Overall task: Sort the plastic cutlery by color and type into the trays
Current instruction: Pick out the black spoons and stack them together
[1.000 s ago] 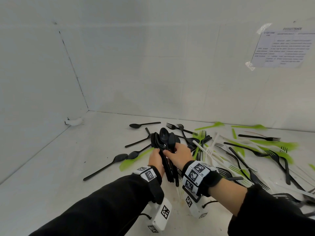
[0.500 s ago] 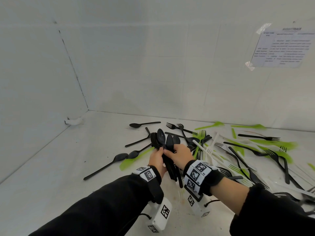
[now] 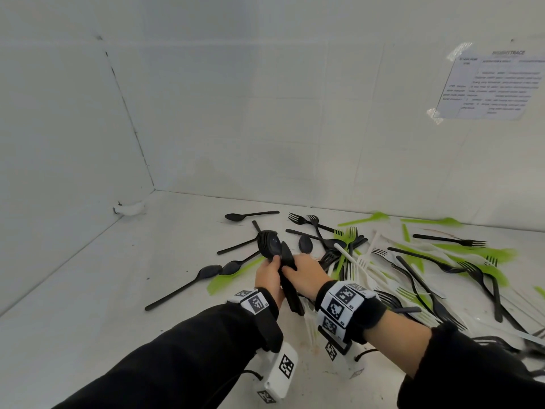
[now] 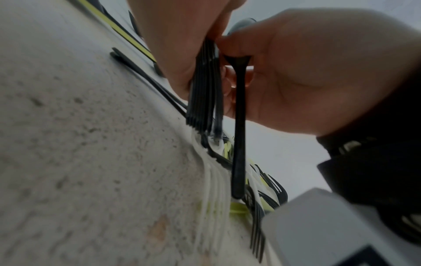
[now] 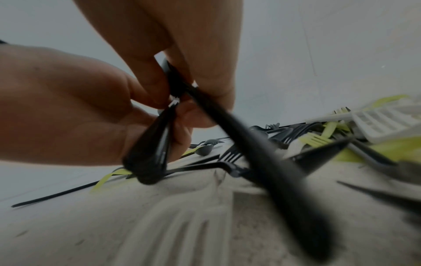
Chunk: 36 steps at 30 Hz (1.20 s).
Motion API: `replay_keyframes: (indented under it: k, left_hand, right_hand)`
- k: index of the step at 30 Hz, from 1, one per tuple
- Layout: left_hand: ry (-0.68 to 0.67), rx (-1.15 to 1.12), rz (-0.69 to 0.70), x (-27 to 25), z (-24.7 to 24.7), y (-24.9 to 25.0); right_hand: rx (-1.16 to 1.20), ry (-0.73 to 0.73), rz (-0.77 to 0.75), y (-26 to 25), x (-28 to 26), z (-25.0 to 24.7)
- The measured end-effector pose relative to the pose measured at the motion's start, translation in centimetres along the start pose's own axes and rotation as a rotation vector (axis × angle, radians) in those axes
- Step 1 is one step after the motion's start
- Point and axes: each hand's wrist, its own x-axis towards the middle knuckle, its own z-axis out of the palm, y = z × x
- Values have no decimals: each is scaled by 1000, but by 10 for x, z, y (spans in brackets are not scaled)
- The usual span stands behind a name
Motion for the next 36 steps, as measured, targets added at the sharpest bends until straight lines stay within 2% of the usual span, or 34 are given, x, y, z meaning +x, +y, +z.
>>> replay_keyframes:
  k: [4, 9, 12, 16, 20, 28, 31, 36]
  left_hand:
    - [18, -15, 18, 1, -2, -1]
    - [7, -21, 3, 0, -6, 0]
    - [-27, 1, 29, -2, -7, 2]
    - [-59, 0, 28, -5, -9, 4]
    - [-69, 20, 18, -11, -10, 6]
    - [-40, 18, 14, -13, -18, 12]
    - [-48, 29, 18, -15, -19, 13]
    - [-3, 34, 44, -17, -30, 17]
  right_hand:
    - [81, -8, 37, -7, -1, 0]
    - [164, 132, 79, -13, 5, -4]
    - [197, 159, 104, -15, 6, -5]
    - [181, 159, 100, -23, 7, -2]
    - [206, 50, 209, -27, 12, 8]
    - [134, 172, 134, -21, 6, 14]
    - [192, 199, 122, -19, 3, 17]
    - [134, 117, 65, -24, 8, 16]
